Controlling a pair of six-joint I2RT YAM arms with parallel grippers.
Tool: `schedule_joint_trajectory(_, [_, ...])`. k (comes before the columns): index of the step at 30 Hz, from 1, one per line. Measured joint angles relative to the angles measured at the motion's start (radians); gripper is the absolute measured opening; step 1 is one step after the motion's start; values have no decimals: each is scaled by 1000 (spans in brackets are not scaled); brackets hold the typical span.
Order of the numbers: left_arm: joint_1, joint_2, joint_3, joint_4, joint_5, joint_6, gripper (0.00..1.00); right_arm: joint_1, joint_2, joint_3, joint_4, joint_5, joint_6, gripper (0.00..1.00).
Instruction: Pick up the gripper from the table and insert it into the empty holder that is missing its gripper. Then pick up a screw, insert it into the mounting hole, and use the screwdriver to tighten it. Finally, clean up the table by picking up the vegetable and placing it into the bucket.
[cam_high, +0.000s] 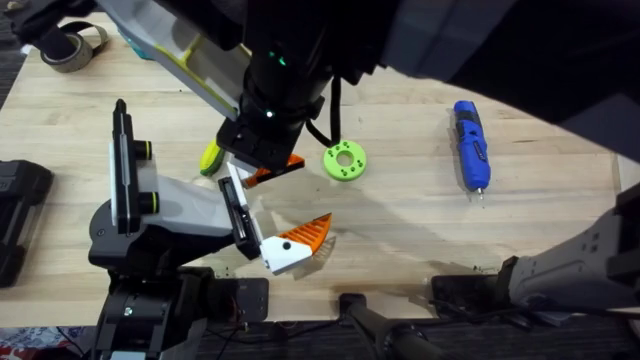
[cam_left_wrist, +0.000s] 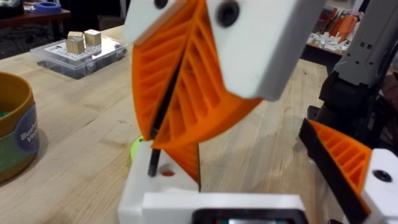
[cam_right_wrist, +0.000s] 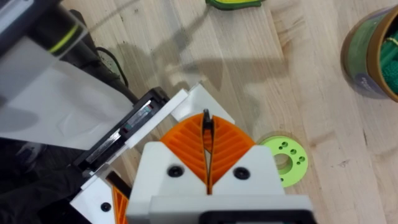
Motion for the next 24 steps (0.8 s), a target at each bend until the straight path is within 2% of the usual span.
schedule_joint_trajectory(14, [0, 0, 0, 3, 0, 0, 986, 0, -4, 28, -23, 1, 0, 11])
schedule_joint_trajectory(24, [0, 0, 0, 3, 0, 0, 986, 0, -77, 57, -122, 0, 0, 11])
